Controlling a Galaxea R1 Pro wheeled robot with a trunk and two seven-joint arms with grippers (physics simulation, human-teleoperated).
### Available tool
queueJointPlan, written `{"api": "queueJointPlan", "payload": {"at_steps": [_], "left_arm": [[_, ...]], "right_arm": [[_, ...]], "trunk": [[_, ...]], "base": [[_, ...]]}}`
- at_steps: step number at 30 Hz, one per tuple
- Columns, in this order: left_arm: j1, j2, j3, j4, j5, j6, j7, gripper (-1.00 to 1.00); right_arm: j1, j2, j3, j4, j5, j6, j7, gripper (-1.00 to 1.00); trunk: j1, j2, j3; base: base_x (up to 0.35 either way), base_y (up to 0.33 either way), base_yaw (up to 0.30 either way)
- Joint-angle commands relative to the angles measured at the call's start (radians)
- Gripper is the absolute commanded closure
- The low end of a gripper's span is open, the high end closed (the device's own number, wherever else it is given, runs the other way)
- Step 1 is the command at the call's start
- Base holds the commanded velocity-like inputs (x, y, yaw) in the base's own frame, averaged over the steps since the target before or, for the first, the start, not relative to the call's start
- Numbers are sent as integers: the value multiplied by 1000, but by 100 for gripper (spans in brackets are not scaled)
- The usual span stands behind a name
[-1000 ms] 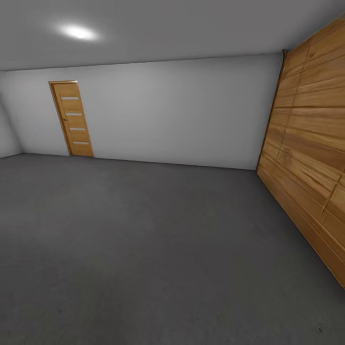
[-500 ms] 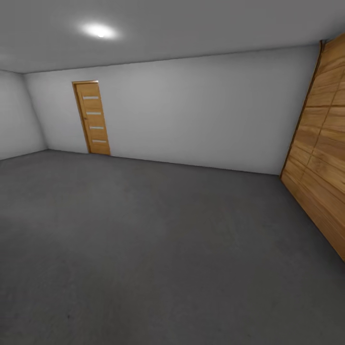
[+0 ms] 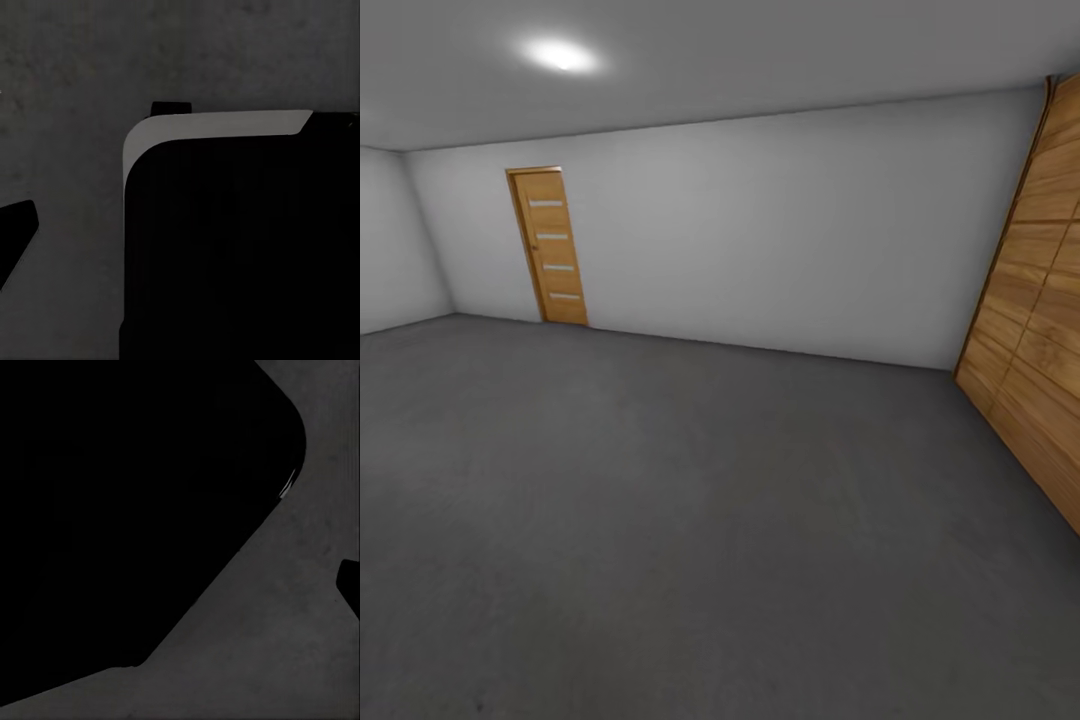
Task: Move the two storage containers from the living room to the garage. In the garage, place one container on the floor and stack the other container on top of it (either order is fine).
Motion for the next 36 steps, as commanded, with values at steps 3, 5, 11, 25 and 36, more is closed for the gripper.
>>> {"api": "queueJointPlan", "payload": {"at_steps": [3, 5, 11, 25, 36], "left_arm": [[0, 0, 1, 0, 2, -2, -1, -100], [0, 0, 1, 0, 2, -3, -1, -100], [0, 0, 1, 0, 2, -3, 0, -100], [0, 0, 1, 0, 2, -3, 1, -100], [0, 0, 1, 0, 2, -3, 1, -100]], "right_arm": [[0, 0, 2, 0, -1, -3, 0, -100], [0, 1, 2, 0, -1, -3, 0, -100], [0, 0, 2, 0, -1, -3, 0, -100], [0, 1, 0, 0, -1, -3, 0, -100], [0, 1, 0, 1, -1, -4, 0, -100]], "trunk": [[1, 0, -1], [1, 0, -1], [1, 0, -1], [1, 0, -1], [1, 0, -1]], "base": [[322, 0, 0], [322, 0, 0], [322, 0, 0], [322, 0, 0], [322, 0, 0]]}}
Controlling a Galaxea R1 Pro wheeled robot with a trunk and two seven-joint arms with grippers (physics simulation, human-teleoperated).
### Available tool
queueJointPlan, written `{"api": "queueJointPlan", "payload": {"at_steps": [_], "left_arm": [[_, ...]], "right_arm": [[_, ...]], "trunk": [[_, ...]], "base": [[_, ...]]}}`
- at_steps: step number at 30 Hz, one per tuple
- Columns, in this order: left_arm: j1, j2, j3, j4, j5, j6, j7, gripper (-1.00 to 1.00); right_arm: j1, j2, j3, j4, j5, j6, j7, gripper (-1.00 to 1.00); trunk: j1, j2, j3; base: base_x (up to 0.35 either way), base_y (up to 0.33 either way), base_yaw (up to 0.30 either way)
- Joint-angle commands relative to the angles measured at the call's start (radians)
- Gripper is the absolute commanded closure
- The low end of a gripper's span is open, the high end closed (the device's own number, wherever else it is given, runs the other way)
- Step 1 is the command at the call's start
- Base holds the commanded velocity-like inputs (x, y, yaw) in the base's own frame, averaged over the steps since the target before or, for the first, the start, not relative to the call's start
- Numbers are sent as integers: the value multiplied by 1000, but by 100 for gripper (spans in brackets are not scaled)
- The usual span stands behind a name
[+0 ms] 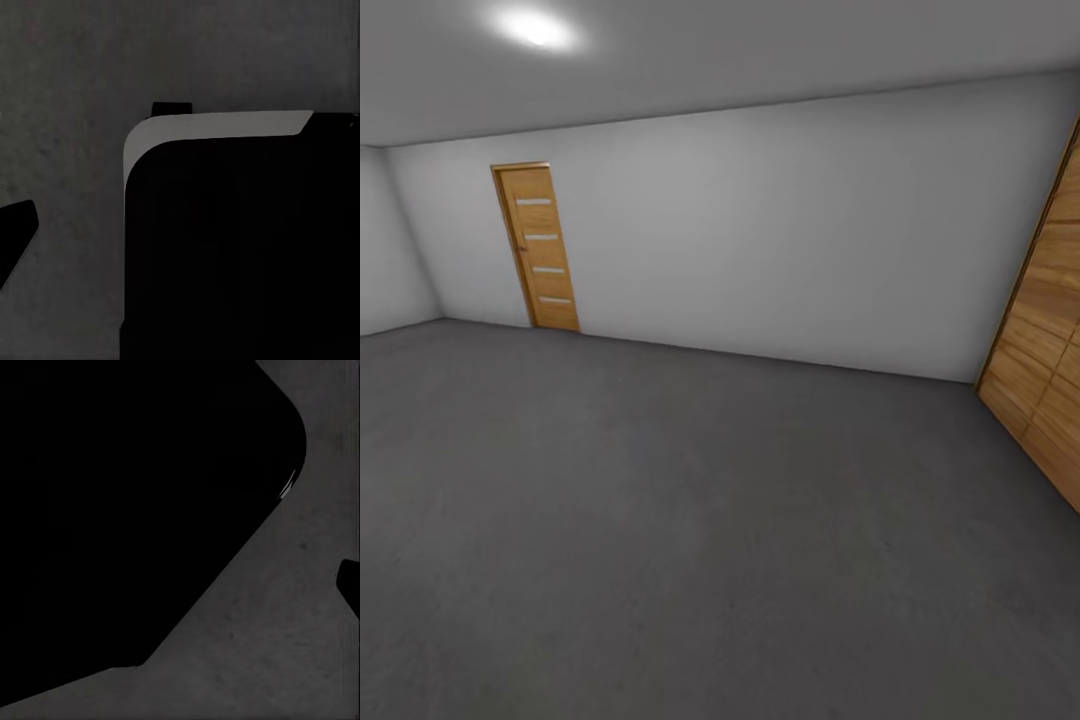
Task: Move the two storage containers from the living room to the garage. In the garage, place one container on the floor and stack the other container on top of it (either order is fine).
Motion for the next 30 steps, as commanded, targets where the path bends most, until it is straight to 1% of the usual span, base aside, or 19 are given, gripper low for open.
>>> {"api": "queueJointPlan", "payload": {"at_steps": [1, 13, 15, 30], "left_arm": [[0, 0, 1, 0, 2, -2, -1, -100], [0, 0, 1, 0, 2, -2, -1, -100], [0, 0, 1, 0, 2, -2, -1, -100], [0, 0, 1, 0, 2, -2, -1, -100]], "right_arm": [[0, 0, 2, 1, -1, -3, 0, -100], [0, 0, 2, 0, -1, -3, 0, -100], [0, 0, 2, 0, -1, -3, 0, -100], [0, -1, 2, 0, -1, -4, 0, -100]], "trunk": [[1, 0, -1], [1, 0, -1], [1, 0, -1], [1, 0, -1]], "base": [[322, 0, 0], [322, 0, 0], [322, 0, 106], [322, 0, 250]]}}
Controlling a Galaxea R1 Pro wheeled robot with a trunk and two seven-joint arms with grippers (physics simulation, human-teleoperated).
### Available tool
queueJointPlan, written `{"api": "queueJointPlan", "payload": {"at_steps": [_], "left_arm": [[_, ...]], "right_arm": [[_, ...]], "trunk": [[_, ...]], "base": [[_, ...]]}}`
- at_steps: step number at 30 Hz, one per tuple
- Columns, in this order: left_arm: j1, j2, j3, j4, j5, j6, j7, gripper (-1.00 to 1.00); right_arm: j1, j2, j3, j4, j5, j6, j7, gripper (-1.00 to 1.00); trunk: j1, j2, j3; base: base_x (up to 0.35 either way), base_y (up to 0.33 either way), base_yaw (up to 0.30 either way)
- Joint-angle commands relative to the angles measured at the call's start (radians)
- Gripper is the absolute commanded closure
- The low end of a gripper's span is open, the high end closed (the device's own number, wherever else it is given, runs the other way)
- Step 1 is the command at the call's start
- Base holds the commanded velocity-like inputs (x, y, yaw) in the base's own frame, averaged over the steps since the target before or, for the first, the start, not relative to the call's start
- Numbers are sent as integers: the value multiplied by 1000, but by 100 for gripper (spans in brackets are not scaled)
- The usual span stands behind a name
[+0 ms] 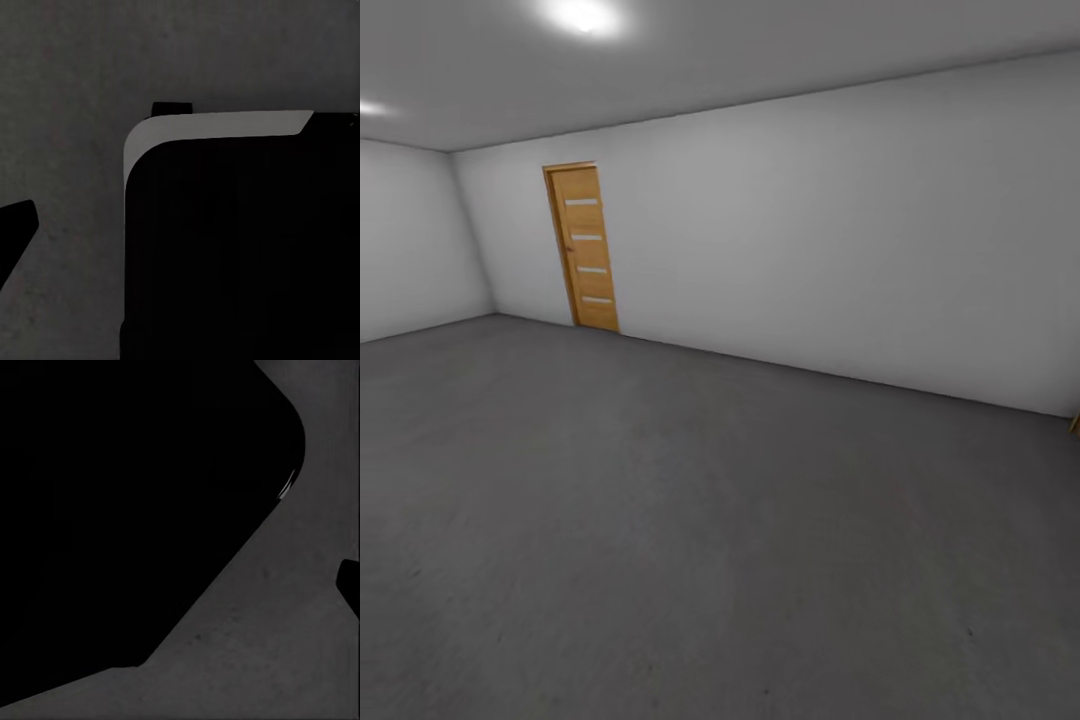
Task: Move the two storage containers from the living room to the garage. In the garage, place one container on the floor and stack the other container on top of it (either order is fine).
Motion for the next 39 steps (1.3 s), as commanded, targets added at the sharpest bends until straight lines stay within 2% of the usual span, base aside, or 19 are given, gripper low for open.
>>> {"api": "queueJointPlan", "payload": {"at_steps": [1, 39], "left_arm": [[0, 0, 1, 0, 2, -2, -1, -100], [0, 0, 1, 0, 2, -2, -1, -100]], "right_arm": [[0, 0, 2, 1, -1, -3, 0, -100], [0, 0, 3, 1, -1, -3, 0, -100]], "trunk": [[1, 0, -1], [1, 0, -1]], "base": [[322, 0, 268], [322, 0, 269]]}}
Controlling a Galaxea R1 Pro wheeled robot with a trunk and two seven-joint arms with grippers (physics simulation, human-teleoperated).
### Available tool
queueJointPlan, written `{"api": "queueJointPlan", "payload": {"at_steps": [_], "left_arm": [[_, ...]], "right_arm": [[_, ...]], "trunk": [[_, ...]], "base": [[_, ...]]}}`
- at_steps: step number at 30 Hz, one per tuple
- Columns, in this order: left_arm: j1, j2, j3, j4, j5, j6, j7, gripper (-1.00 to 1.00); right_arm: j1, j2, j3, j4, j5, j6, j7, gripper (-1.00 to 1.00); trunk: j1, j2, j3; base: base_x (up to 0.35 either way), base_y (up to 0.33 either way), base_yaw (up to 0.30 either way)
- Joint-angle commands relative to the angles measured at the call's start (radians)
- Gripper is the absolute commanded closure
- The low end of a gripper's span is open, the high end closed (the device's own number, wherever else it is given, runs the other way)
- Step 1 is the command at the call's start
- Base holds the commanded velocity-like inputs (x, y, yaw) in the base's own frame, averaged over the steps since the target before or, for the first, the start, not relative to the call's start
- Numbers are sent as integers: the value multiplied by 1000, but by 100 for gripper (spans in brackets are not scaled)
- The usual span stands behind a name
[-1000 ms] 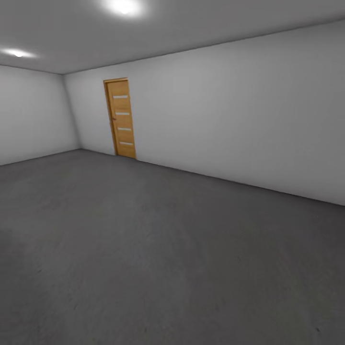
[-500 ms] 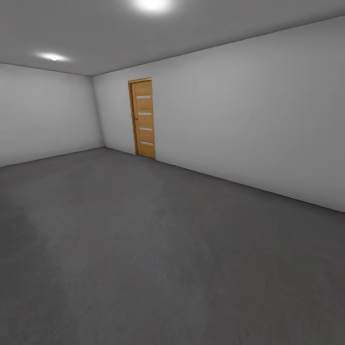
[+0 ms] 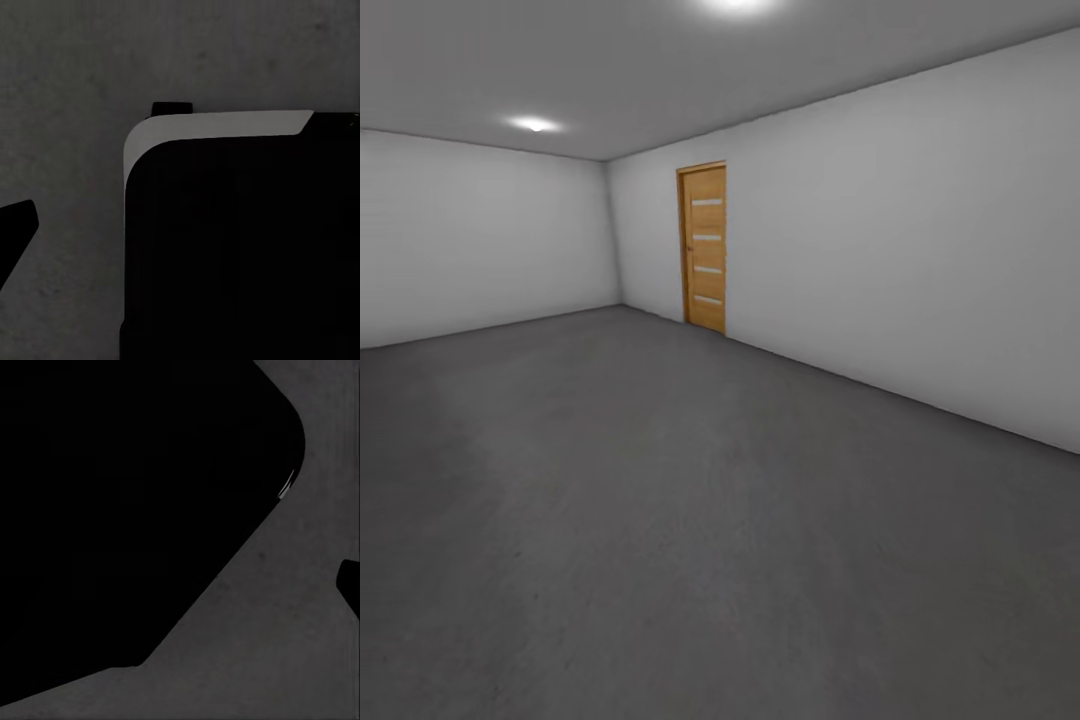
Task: Move the two storage containers from the living room to the garage. In the garage, place one container on the floor and stack the other container on top of it (either order is fine).
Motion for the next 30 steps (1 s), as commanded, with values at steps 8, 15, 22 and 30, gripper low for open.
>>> {"api": "queueJointPlan", "payload": {"at_steps": [8, 15, 22, 30], "left_arm": [[0, 0, 1, 0, 2, -3, -1, -100], [0, 0, 1, 0, 2, -3, -1, -100], [0, 0, 1, 0, 2, -2, -1, -100], [0, 0, 1, 0, 2, -1, -1, -100]], "right_arm": [[0, 0, 1, 1, -1, -3, 0, -100], [0, 0, 0, 1, -1, -3, 0, -100], [0, 0, 0, 1, -1, -3, 0, -100], [0, 0, 0, 1, -1, -3, 0, -100]], "trunk": [[1, 0, -1], [1, 0, -1], [1, 0, -1], [1, 0, -1]], "base": [[322, 0, 269], [322, 0, 268], [322, 0, 228], [322, 0, 20]]}}
